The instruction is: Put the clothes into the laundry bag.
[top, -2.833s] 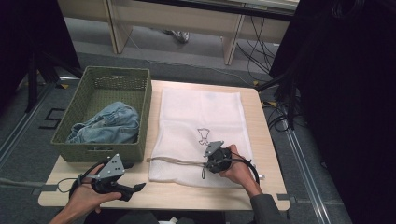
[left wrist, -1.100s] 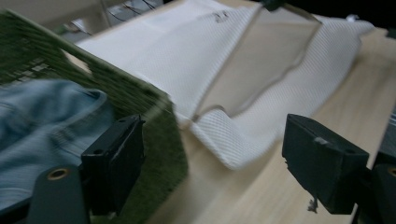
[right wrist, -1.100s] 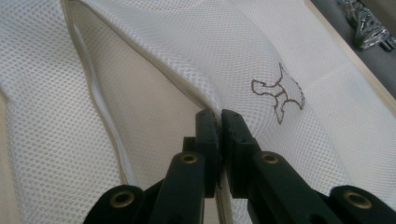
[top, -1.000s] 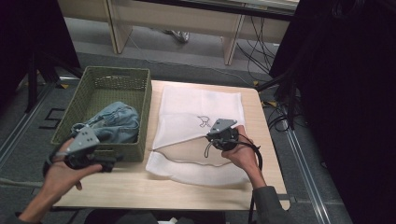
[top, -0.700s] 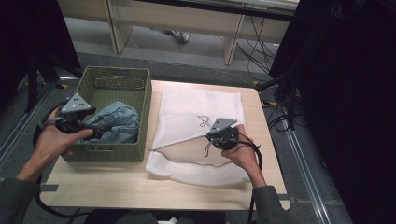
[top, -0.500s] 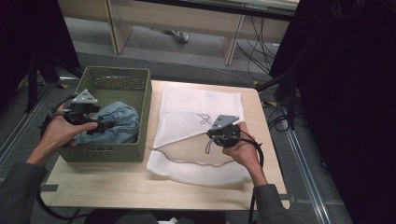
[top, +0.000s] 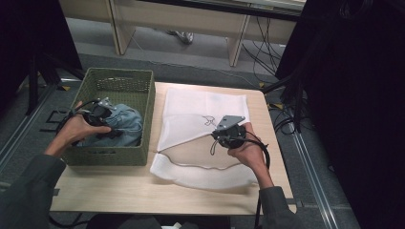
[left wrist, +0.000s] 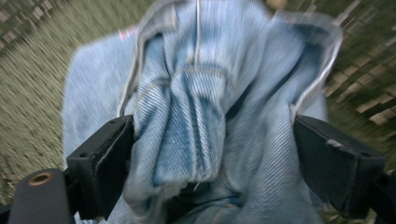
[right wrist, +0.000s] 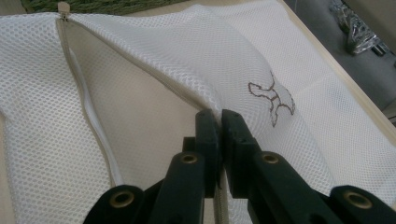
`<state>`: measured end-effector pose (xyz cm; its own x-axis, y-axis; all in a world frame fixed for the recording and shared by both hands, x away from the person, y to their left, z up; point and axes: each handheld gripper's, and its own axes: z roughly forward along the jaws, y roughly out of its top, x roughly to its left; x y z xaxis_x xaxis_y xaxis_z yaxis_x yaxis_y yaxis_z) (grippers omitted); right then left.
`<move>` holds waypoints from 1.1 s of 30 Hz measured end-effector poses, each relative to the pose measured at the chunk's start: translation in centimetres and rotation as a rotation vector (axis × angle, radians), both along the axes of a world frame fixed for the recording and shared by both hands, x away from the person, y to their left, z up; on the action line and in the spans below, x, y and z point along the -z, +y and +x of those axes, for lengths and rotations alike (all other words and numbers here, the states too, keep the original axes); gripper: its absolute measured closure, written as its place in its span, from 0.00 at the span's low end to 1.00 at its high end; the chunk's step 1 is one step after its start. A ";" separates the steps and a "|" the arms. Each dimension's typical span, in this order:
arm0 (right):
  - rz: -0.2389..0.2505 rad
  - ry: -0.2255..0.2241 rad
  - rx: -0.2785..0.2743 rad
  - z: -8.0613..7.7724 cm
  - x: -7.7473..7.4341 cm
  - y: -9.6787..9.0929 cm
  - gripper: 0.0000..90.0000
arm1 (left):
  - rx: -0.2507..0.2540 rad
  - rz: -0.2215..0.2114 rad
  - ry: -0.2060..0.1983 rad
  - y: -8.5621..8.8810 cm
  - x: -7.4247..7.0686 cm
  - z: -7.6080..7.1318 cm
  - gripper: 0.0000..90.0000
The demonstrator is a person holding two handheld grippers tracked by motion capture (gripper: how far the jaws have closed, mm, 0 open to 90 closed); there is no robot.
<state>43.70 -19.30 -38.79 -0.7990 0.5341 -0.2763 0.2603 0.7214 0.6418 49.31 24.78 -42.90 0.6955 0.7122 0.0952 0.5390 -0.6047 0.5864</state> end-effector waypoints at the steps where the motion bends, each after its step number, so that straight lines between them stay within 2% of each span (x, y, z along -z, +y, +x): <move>1: -0.002 -0.002 -0.002 0.0 0.0 0.0 0.96 | 0.017 0.051 0.054 -0.2 0.7 0.6 0.15; 2: -0.009 -0.010 -0.019 0.2 0.0 0.0 0.96 | 0.017 0.051 0.054 -0.2 0.7 0.6 0.12; 6: -0.010 -0.001 -0.014 0.1 0.1 0.1 0.96 | 0.019 0.091 0.075 -1.1 2.3 1.2 0.00; 7: -0.002 -0.010 -0.003 0.1 0.3 0.1 0.96 | 0.027 0.124 0.079 -1.3 2.8 1.4 0.16; 8: -0.004 -0.005 -0.002 0.1 0.3 0.1 0.96 | 0.013 0.136 0.084 -1.3 2.9 1.4 0.30; 10: -0.005 -0.001 0.003 0.0 0.4 0.2 0.96 | 0.006 0.137 0.079 -1.3 3.0 1.5 0.47; 11: -0.005 -0.001 0.004 0.0 0.4 0.2 0.96 | -0.003 0.140 0.078 -1.3 2.8 1.5 0.47; 13: -0.007 -0.003 0.001 0.1 0.4 0.1 0.96 | -0.022 0.143 0.062 -1.3 2.5 1.4 0.61; 14: -0.008 -0.005 0.000 0.1 0.4 0.1 0.96 | -0.047 0.138 0.043 -1.3 2.3 1.4 0.64; 15: -0.012 -0.009 -0.010 0.1 0.4 0.2 0.96 | -0.079 0.137 0.018 -1.2 2.1 1.4 0.65; 16: -0.014 0.006 -0.010 0.1 0.4 0.1 0.96 | -0.164 0.110 -0.038 -1.1 1.8 1.8 0.65; 17: -0.014 0.006 -0.010 0.1 0.4 0.1 0.96 | -0.164 0.110 -0.038 -1.1 1.8 1.8 0.65; 18: -0.015 0.004 -0.010 0.1 0.4 0.2 0.96 | -0.203 0.113 -0.044 -1.0 1.7 2.0 0.65; 20: -0.015 0.004 -0.011 0.1 0.4 0.1 0.96 | -0.273 0.085 -0.047 -1.0 1.8 2.4 0.62; 21: -0.013 0.011 -0.008 0.2 0.4 0.0 0.96 | -0.282 0.074 -0.036 -1.1 1.9 2.6 0.52; 22: -0.006 -0.002 -0.002 0.2 0.5 0.0 0.96 | -0.271 0.076 -0.028 -1.2 2.0 2.6 0.45; 23: -0.011 -0.009 -0.012 0.3 0.6 0.0 0.96 | -0.247 0.060 0.005 -1.3 2.2 2.7 0.35; 24: -0.011 -0.009 -0.012 0.3 0.6 0.0 0.96 | -0.225 0.049 0.049 -1.2 2.4 2.7 0.35; 25: -0.011 0.005 -0.011 0.3 0.6 -0.1 0.96 | -0.209 0.048 0.092 -1.1 2.7 2.7 0.21; 26: -0.012 0.007 -0.004 0.3 0.6 -0.1 0.96 | -0.202 0.050 0.103 -1.0 2.9 2.7 0.08; 28: -0.008 0.014 -0.003 0.3 0.6 -0.1 0.96 | -0.158 0.043 0.091 -0.6 3.3 2.5 0.08; 29: -0.008 0.013 0.000 0.3 0.7 -0.1 0.96 | -0.149 0.013 0.101 -0.3 3.6 2.4 0.06; 30: -0.008 0.015 0.003 0.3 0.7 0.0 0.96 | -0.140 0.005 0.106 -0.2 3.7 2.3 0.02; 31: -0.012 0.018 -0.004 0.3 0.6 0.0 0.96 | -0.132 0.008 0.112 -0.2 3.9 2.3 0.00; 33: -0.016 0.011 -0.011 0.3 0.7 0.0 0.96 | -0.084 0.059 0.102 -0.4 4.1 2.1 0.00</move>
<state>44.03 -19.27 -39.51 -0.8076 0.5212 -0.2761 0.2592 0.7341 0.6277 51.40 24.38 -47.02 0.6416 0.7638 0.0701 0.6443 -0.5863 0.4910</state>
